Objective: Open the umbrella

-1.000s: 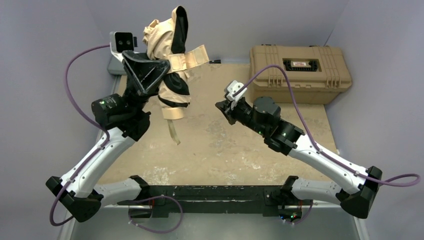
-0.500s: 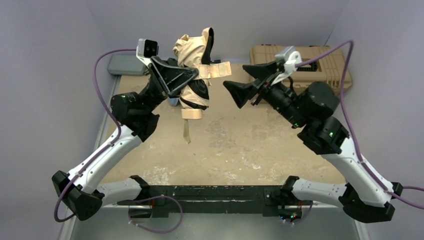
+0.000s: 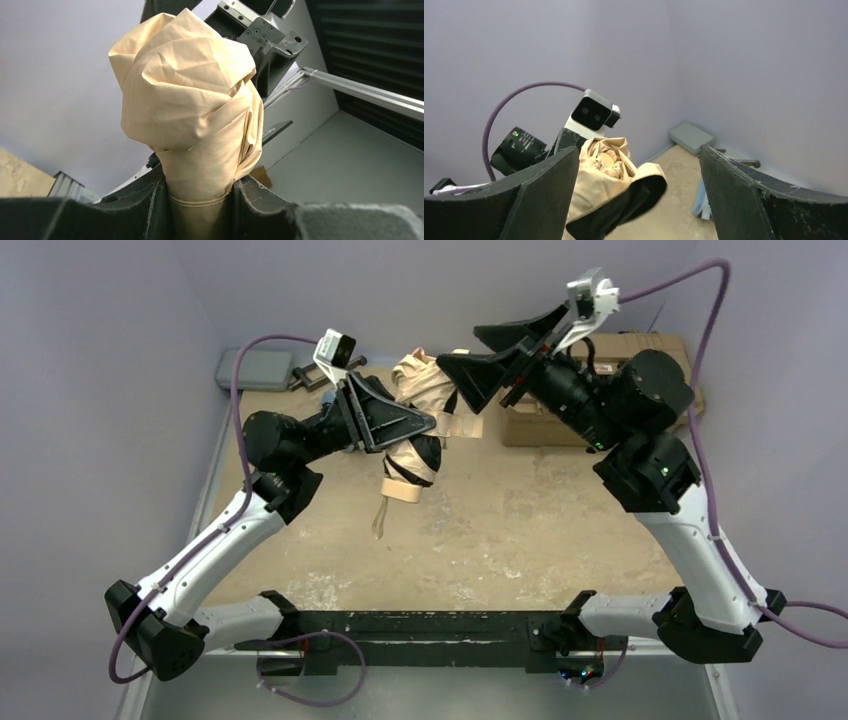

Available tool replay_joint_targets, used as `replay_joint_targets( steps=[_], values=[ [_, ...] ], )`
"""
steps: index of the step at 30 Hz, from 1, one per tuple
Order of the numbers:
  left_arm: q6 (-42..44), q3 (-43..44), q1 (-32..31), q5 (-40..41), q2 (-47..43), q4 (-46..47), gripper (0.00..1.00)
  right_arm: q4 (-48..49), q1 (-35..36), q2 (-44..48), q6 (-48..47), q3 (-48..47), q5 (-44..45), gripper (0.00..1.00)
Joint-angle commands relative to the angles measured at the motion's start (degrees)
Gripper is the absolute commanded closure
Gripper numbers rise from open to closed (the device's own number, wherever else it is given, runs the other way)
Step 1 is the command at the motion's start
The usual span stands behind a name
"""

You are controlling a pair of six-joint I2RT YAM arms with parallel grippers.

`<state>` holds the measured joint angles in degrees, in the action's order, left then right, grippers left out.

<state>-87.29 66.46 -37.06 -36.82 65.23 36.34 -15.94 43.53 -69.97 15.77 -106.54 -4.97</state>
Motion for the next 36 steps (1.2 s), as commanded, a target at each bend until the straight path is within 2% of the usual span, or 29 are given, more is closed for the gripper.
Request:
replay_joint_targets(
  steps=[1,8,12,14,17,18,24,27,29,32,34,36],
  values=[
    [4.7,5.0,0.4,-3.7,0.4,-1.0,1.0,4.9,-0.2,0.5,6.7,5.3,-8.0,0.11],
    [5.7,8.1,0.3,-7.2,3.9,-1.8,1.0,11.3,-0.2,0.9,13.1,11.0,-17.5,0.11],
    [4.9,10.4,0.1,-9.3,6.3,-0.7,1.0,11.7,-0.2,0.5,13.8,11.6,-18.5,0.15],
    [5.2,11.7,0.0,-10.3,7.4,-1.7,1.0,11.6,-0.2,0.1,14.3,11.6,-19.0,0.21],
    [5.5,12.4,-0.1,-11.2,8.2,-2.3,1.0,11.6,-0.2,-0.3,14.8,11.6,-19.6,0.33],
    [5.6,12.4,-0.1,-11.3,8.4,-2.5,1.0,11.5,-0.2,-0.3,14.8,11.6,-19.6,0.4],
    [8.4,12.8,-0.1,-11.1,8.5,-7.4,1.0,10.0,-0.2,0.8,13.8,12.5,-18.2,1.0],
    [11.1,13.0,0.0,-10.0,7.9,-11.7,0.99,8.6,-0.2,1.8,12.9,13.1,-14.9,1.0],
    [14.6,13.6,0.0,-8.8,7.3,-17.9,0.78,6.7,-0.2,1.9,12.1,12.7,-11.9,1.0],
    [21.5,15.5,0.0,-5.9,6.2,-29.2,0.38,3.2,-0.2,1.5,10.9,11.1,-7.3,1.0],
    [27.9,17.5,0.0,-2.9,5.8,-41.2,0.01,-0.3,-0.2,0.6,10.3,9.1,-4.4,1.0],
    [33.5,20.3,0.0,1.9,5.3,-52.4,0.0,-3.3,-0.2,-0.4,9.4,7.2,-2.2,1.0]
  ],
)
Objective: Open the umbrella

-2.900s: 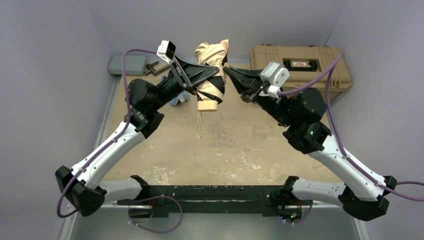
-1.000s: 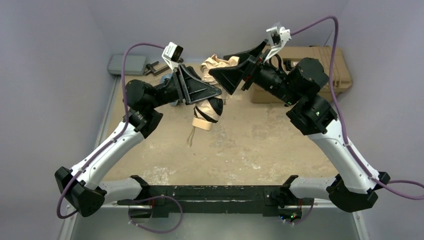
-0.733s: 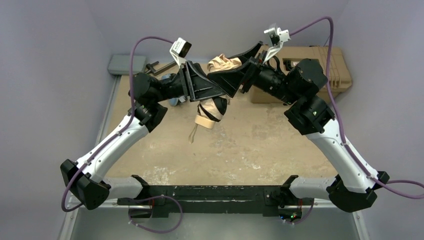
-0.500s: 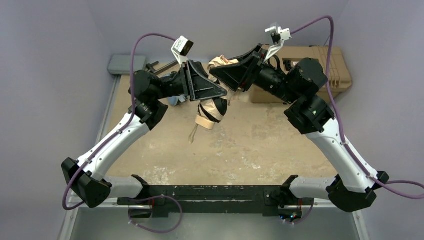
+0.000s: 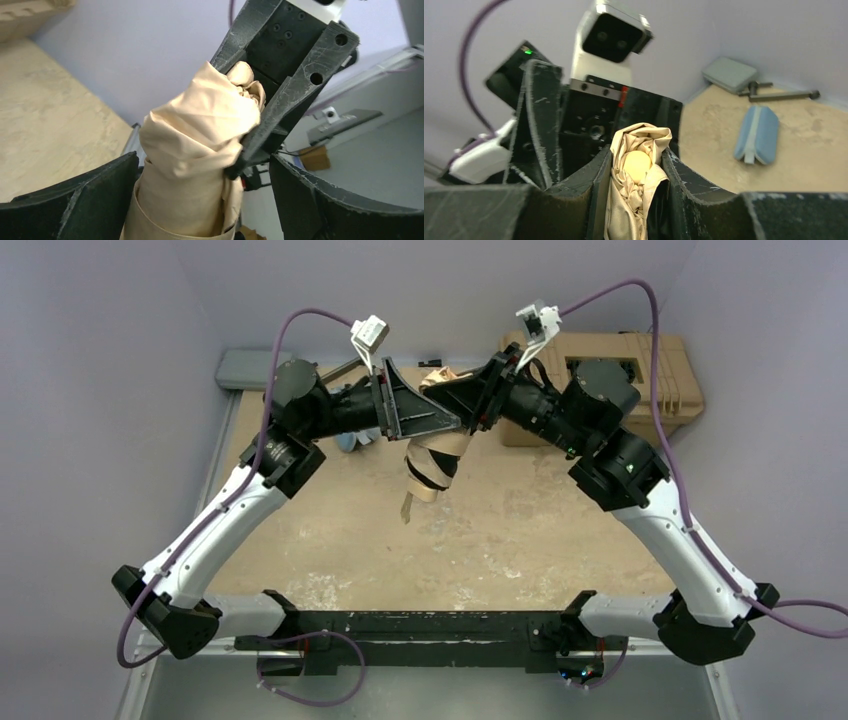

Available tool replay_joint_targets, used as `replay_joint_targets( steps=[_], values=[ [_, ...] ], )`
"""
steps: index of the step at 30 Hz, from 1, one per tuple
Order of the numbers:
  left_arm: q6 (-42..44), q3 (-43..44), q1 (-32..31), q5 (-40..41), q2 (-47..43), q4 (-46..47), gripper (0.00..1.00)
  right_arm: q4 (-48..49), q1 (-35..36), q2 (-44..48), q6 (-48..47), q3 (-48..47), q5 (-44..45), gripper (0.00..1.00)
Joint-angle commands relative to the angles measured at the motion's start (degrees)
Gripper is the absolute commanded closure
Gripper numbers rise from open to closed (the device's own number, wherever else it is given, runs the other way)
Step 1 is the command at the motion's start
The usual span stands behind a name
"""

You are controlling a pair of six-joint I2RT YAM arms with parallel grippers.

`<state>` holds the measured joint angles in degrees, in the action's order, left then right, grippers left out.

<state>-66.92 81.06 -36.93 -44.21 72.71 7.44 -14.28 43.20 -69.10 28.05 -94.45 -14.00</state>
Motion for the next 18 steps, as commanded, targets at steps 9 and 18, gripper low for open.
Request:
replay_joint_targets(
  steps=[9,18],
  values=[
    [36.1,17.6,-10.6,50.8,-3.7,-55.5,0.0,-21.3,0.0,-8.5,-3.3,-16.9,16.8,1.0],
    [41.4,17.2,-20.3,64.5,-4.7,-57.5,0.0,-14.6,-1.9,-6.5,-6.4,-13.2,25.4,1.0]
  ],
)
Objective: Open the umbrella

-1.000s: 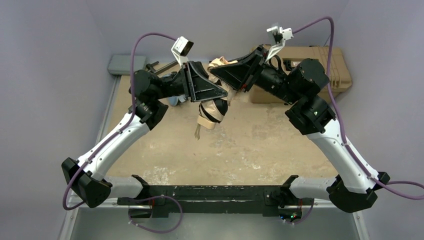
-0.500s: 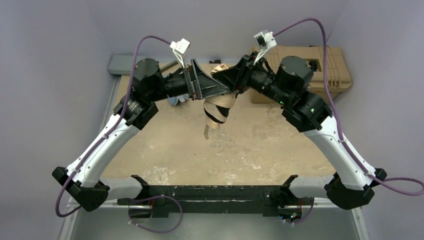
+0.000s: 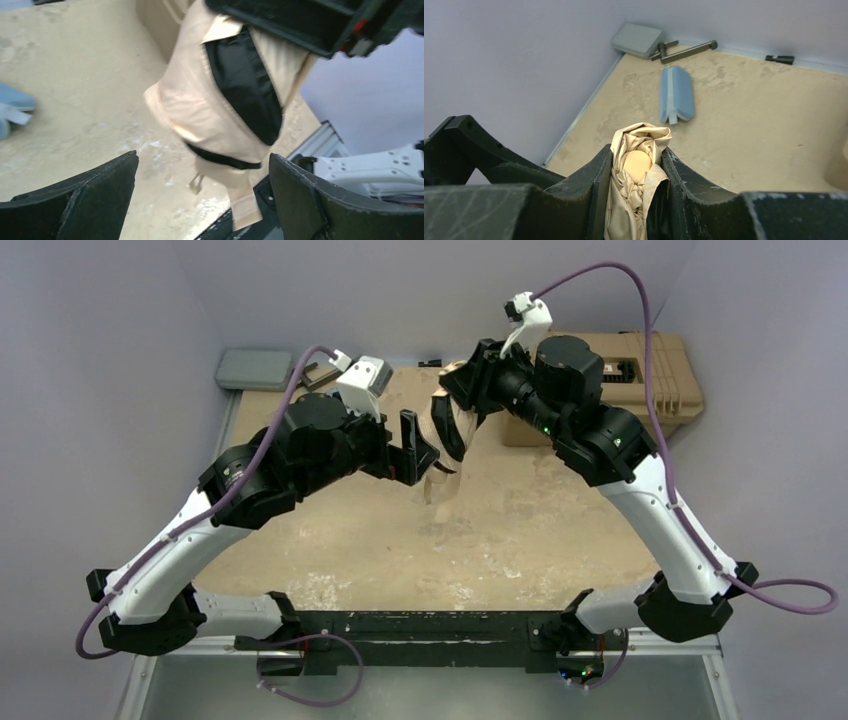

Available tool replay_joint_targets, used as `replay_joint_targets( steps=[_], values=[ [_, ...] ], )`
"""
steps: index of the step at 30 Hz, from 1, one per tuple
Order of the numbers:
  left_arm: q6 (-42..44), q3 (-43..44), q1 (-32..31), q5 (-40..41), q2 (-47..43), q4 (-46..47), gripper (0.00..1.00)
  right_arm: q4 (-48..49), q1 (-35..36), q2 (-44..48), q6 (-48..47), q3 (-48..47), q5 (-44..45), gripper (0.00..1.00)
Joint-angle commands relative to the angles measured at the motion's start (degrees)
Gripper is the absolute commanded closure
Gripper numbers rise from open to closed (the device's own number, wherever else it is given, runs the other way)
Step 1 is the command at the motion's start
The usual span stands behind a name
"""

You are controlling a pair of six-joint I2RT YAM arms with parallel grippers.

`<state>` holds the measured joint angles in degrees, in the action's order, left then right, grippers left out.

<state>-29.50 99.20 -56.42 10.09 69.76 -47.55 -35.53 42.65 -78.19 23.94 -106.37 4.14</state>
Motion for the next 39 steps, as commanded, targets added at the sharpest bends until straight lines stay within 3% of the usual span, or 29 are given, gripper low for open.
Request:
replay_joint_targets(
  steps=[1,5,10,22,34,36,39],
  values=[
    [4.0,-2.0,-0.9,10.5,-2.9,-1.7,0.0,5.3,-2.0,1.8,-2.2,-2.8,8.9,1.0],
    [8.2,-9.9,-0.9,3.7,-8.0,6.1,0.0,1.2,-7.4,-1.7,0.9,-9.4,3.9,1.0],
    [9.8,-11.8,-1.0,-2.0,-6.9,8.6,0.0,0.0,-9.2,-3.2,5.3,-11.3,-2.2,1.0],
    [16.3,-8.1,-6.0,3.4,1.7,14.2,0.11,-6.2,-9.1,-6.4,9.6,-16.5,-7.2,1.0],
    [17.4,-2.8,-6.8,11.6,6.1,14.1,0.38,-8.7,-9.1,-7.3,10.7,-16.8,-9.9,1.0],
    [17.6,-1.7,-6.8,11.7,7.1,13.2,0.51,-8.5,-9.1,-7.1,10.8,-16.2,-10.4,1.0],
    [17.3,-0.1,-6.8,11.3,8.5,10.8,0.95,-7.3,-9.2,-6.5,10.7,-15.1,-11.3,1.0]
  ],
)
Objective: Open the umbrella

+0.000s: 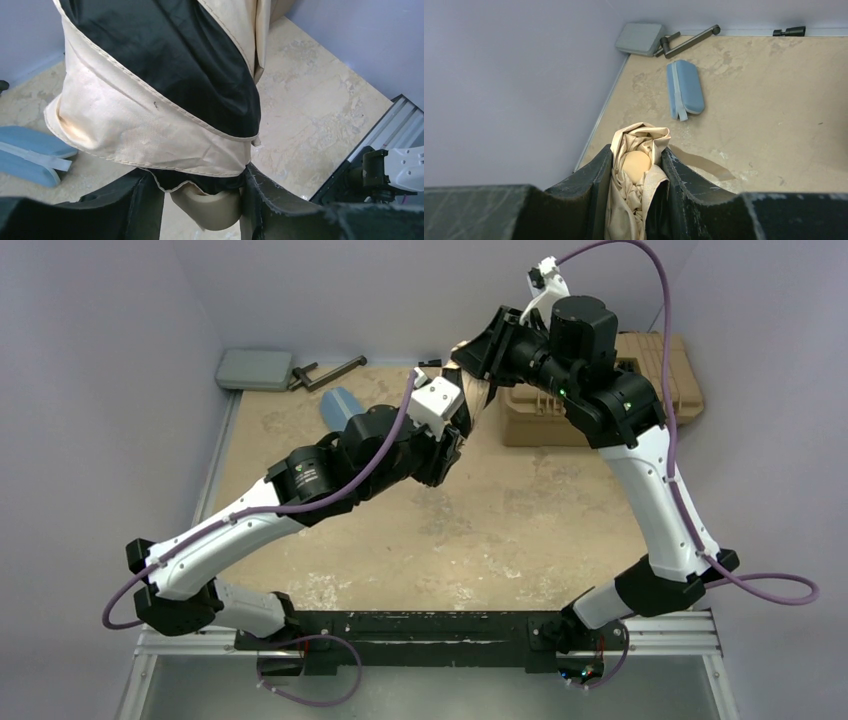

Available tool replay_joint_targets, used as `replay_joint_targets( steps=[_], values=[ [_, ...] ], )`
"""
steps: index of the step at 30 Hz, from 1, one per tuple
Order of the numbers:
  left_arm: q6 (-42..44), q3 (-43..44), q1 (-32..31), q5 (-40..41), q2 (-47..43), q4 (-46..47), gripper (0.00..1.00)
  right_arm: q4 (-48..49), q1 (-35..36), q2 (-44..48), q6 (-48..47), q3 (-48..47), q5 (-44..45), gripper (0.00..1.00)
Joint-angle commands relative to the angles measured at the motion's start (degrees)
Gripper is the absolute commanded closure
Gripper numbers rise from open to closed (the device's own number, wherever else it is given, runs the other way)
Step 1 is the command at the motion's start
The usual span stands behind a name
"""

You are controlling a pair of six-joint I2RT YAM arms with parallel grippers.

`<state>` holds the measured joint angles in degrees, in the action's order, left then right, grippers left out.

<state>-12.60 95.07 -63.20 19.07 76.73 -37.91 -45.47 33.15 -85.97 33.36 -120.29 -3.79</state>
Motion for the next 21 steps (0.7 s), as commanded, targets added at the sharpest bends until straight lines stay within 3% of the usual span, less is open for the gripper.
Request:
replay_joint_targets(
  steps=[1,5,8,11,12,14,21],
  values=[
    [0.0,4.3,0.0,2.2,1.6,0.5,1.0,3.0,0.3,1.5,0.8,-1.0,-2.9,1.0],
    [-1.5,0.5,0.0,-1.3,-1.7,1.7,1.0,3.2,0.3,1.5,-1.4,-2.0,-1.0,1.0],
    [-3.7,-2.3,0.6,-8.9,-4.9,2.7,1.0,5.9,-1.4,2.8,-2.9,-0.2,-0.3,1.0],
    [-9.9,-6.3,4.8,-28.5,-8.0,4.9,1.0,13.3,-6.3,5.1,-3.2,4.0,-5.9,1.0],
    [-13.4,-8.5,7.4,-38.3,-9.0,7.9,1.0,14.0,-7.2,4.3,-3.9,3.1,-7.0,1.0],
    [-18.6,-12.2,9.9,-49.7,-10.5,13.1,1.0,14.1,-8.3,2.9,-4.1,0.1,-8.0,1.0],
    [-19.3,-17.8,10.2,-54.0,-16.7,9.5,1.0,15.2,-11.9,1.0,-1.2,-2.6,-10.6,1.0]
  ],
)
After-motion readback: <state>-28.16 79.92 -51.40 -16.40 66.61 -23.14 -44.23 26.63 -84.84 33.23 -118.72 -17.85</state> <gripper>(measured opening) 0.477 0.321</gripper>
